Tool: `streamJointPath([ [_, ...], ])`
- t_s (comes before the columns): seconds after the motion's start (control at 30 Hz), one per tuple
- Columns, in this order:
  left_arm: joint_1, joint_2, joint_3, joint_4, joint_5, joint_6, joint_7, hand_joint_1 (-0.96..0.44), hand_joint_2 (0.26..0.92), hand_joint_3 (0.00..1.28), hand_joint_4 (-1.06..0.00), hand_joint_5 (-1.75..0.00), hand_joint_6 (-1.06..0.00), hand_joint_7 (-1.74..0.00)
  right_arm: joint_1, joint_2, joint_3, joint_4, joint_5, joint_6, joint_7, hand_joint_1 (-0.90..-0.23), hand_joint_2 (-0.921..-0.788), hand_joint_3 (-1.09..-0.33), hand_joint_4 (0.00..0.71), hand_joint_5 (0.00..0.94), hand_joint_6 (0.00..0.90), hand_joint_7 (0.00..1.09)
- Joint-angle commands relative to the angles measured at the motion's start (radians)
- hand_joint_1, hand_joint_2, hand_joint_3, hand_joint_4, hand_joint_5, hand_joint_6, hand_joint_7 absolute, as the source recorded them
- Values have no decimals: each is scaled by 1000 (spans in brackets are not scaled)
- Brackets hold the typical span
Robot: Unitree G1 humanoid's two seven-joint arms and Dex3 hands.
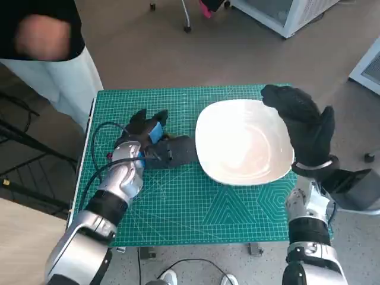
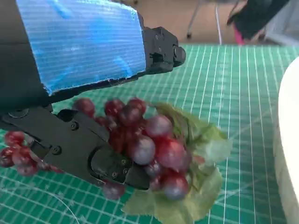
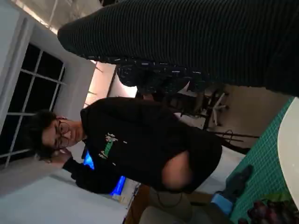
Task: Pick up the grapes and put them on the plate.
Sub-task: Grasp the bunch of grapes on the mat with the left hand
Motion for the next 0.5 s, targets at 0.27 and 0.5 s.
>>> streamJointPath([
  [0.27,-51,-14,-25,130,-45,-32,13,-416,741,1,-11,-5,-169,-7,13,-4,-6,16,-6,-19,0,-616,-921,-550,337,2,446,9],
  [0.5,-64,-19,-28,177,-71,-50,6,-386,743,0,-117,-23,-275,-37,9,-4,-3,26,-8,-27,6,-618,-921,-564,337,1,436,3],
])
